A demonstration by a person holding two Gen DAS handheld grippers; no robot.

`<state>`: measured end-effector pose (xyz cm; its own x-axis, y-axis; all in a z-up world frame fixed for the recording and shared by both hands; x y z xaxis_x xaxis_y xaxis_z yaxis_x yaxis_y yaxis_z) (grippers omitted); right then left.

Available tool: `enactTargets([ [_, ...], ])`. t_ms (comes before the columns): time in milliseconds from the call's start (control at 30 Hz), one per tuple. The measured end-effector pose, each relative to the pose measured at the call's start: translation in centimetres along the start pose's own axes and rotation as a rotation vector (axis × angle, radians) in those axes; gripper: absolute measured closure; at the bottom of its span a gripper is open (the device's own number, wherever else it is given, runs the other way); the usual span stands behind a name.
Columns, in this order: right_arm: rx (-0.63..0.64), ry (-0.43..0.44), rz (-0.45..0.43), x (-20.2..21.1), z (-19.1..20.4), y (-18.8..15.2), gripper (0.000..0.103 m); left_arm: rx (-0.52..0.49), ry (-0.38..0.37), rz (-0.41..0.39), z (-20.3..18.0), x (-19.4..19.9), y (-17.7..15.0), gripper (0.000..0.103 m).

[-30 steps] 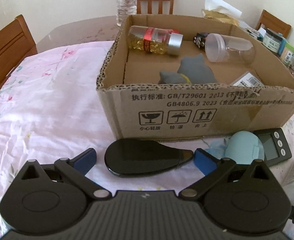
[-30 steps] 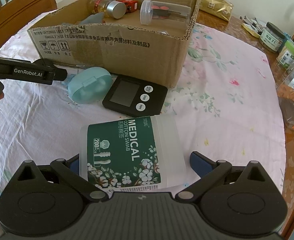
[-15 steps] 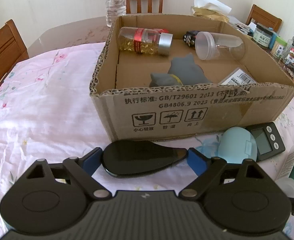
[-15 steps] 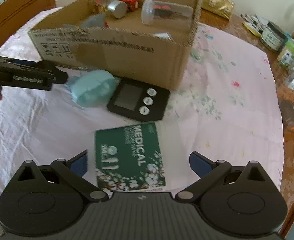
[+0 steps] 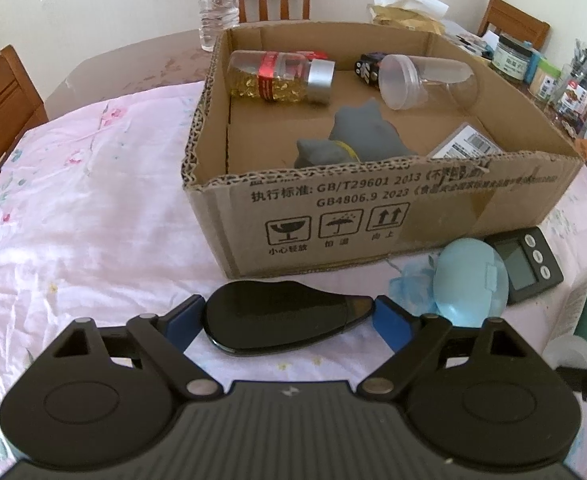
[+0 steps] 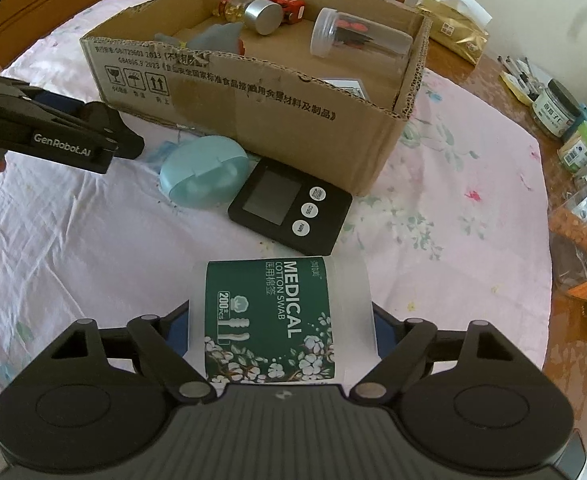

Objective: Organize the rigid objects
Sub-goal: 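Grasp the green MEDICAL swab tub with the right tool while the left tool grasps the black oval case, then drop the MEDICAL tub into the box with the right tool while the left tool drops the black case in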

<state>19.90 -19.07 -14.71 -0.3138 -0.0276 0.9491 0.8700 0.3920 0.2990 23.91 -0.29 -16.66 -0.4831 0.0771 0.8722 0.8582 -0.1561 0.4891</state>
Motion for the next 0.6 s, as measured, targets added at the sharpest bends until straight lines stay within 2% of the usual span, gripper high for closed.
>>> enactTargets([
  [333, -0.004, 0.036, -0.021, 2.3, -0.8, 0.4, 0.016, -0.102, -0.05, 0.023, -0.1, 3.3, -0.2, 0.014],
  [600, 0.03, 0.06, -0.093, 5.9, -1.9, 2.0, 0.016, -0.181, -0.095, 0.006, -0.4, 7.6, -0.1, 0.014],
])
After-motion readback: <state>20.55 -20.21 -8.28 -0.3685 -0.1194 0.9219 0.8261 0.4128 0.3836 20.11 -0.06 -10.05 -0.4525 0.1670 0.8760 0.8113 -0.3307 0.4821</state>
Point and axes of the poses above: each gripper's, at about its wrist camera, not at the fingertips, and x roughly against the way its jaws point, z to its left, y to its top, the point moved 3 cm from there along -x, roughly the way its jaws point, and after that the axes turned 5 degrees about z, right-handed, at the moved point
